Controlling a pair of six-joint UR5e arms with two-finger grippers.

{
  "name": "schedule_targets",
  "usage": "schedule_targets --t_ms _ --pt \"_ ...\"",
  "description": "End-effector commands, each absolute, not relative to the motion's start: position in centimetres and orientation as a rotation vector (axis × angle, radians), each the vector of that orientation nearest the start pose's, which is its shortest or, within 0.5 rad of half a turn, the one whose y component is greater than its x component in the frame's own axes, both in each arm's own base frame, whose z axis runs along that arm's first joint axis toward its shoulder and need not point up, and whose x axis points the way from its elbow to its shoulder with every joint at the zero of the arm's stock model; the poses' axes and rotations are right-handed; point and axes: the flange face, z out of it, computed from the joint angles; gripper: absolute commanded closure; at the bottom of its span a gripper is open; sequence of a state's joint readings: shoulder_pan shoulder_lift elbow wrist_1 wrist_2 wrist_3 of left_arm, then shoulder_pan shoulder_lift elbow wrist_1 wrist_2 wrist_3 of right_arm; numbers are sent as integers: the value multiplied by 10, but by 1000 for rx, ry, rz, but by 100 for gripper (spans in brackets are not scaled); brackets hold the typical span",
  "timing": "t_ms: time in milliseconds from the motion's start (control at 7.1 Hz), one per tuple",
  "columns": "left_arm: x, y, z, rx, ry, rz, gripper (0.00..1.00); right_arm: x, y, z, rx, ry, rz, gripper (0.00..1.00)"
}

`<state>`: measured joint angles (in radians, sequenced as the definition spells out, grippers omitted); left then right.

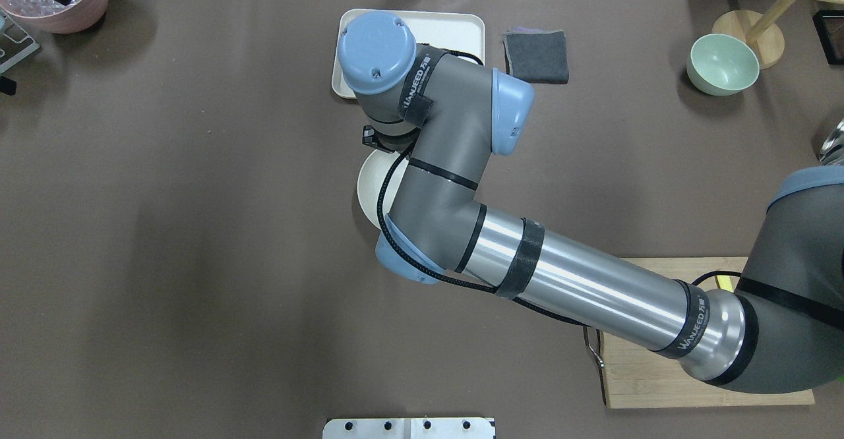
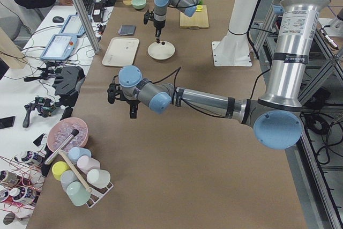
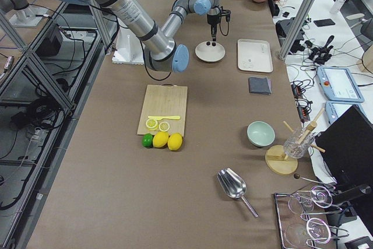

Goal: Place red cherry on plate
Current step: 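Lower the cherries into the white plate and open the right gripper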

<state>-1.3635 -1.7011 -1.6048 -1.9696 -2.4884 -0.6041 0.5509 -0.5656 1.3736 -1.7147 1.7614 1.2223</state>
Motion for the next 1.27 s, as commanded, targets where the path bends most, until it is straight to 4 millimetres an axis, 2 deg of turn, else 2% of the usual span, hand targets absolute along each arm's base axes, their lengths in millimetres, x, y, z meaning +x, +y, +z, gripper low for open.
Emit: schedule_targets --t_ms 0,141,423,563,704,845,986,1127 --pt "62 -560 520 134 1008 -109 2 -632 -468 145 148 -671 153 100" --pt "62 -558 520 135 1009 -108 2 -637 -461 147 157 -665 151 100" --pt "62 -558 520 136 1010 -107 2 -642 -455 167 172 -633 146 100" --pt "62 -557 517 139 1011 -106 2 -645 -451 164 172 -637 141 100" --pt "62 -558 517 141 1010 -105 2 -643 -451 159 171 -647 153 50" --pt "62 -560 518 140 1009 -105 2 -641 -449 152 175 -660 155 16" --pt "63 -560 516 140 1010 -104 2 -634 -448 142 184 -683 156 2" --pt "62 -560 516 142 1010 -105 2 -613 -449 126 195 -722 163 1"
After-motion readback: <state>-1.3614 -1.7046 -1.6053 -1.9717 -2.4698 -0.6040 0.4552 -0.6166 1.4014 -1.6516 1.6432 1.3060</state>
